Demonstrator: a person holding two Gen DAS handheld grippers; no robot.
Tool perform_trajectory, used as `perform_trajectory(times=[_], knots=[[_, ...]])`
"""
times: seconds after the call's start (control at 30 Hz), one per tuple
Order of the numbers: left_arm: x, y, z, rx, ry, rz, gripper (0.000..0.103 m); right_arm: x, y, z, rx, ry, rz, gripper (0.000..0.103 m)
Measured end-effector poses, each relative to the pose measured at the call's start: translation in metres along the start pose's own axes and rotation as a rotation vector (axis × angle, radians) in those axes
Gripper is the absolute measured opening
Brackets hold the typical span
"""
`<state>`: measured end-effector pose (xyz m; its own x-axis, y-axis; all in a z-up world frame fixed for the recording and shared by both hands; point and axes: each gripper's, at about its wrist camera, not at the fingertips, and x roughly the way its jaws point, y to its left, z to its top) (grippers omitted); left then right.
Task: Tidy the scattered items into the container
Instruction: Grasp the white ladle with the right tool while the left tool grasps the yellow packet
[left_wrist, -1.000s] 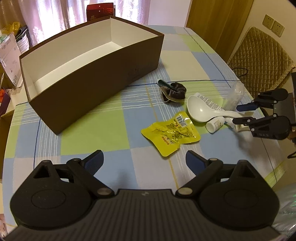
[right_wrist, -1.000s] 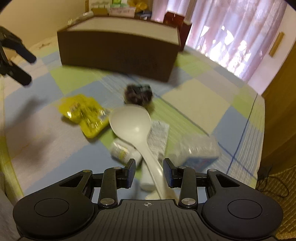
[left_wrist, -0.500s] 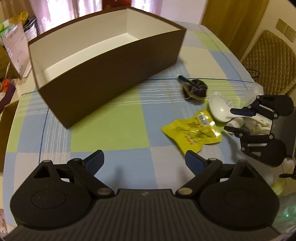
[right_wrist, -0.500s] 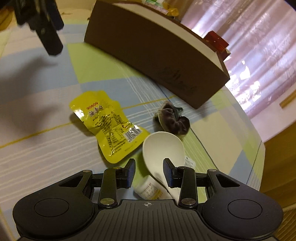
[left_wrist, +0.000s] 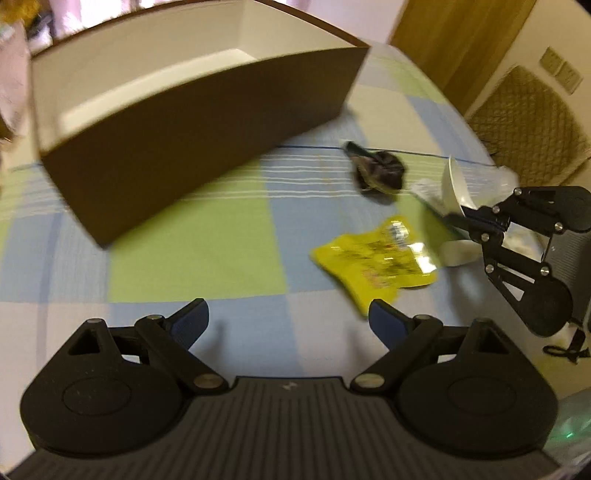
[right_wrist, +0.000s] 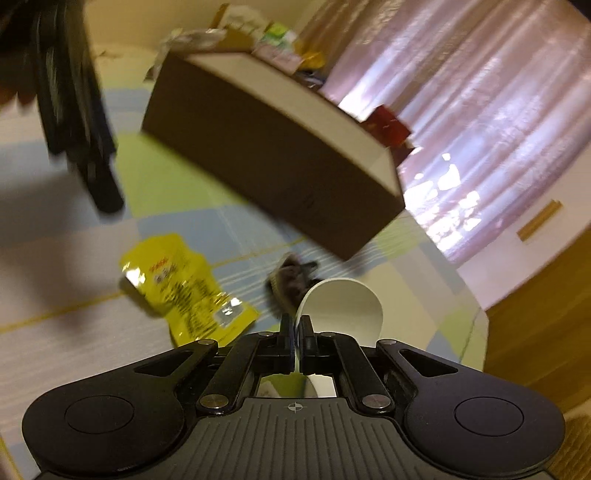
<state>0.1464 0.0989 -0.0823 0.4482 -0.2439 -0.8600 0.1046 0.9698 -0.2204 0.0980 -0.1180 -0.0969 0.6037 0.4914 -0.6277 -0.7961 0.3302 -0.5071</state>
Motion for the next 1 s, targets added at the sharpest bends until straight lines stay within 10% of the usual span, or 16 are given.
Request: perform_trajectory(times=[0.33,0.5,0.67,1.0], knots=[[0.056,-0.005,0.005,-0.254,0.036,-0.271,0.085,-0.043,-0.010,-0.004,0.122,0.004,-0.031,0.004],[0.071,0.002,0.008,-0.390,0.018,-0.373,0.064,-0.049,-0.015,-0.007,0.156,0.002,-0.039,0.004],[0.089,0.002,0.012,-0.463,0.053,-0.395,0.019,-0.053,-0.019,-0.009,0.173,0.004,-0.040,0.004],[0.053,0.012,0.017,-0.429,-0.045,-0.393,0.016,-0.061,-0.024,-0.010,0.203,-0.013,-0.015,0.004]])
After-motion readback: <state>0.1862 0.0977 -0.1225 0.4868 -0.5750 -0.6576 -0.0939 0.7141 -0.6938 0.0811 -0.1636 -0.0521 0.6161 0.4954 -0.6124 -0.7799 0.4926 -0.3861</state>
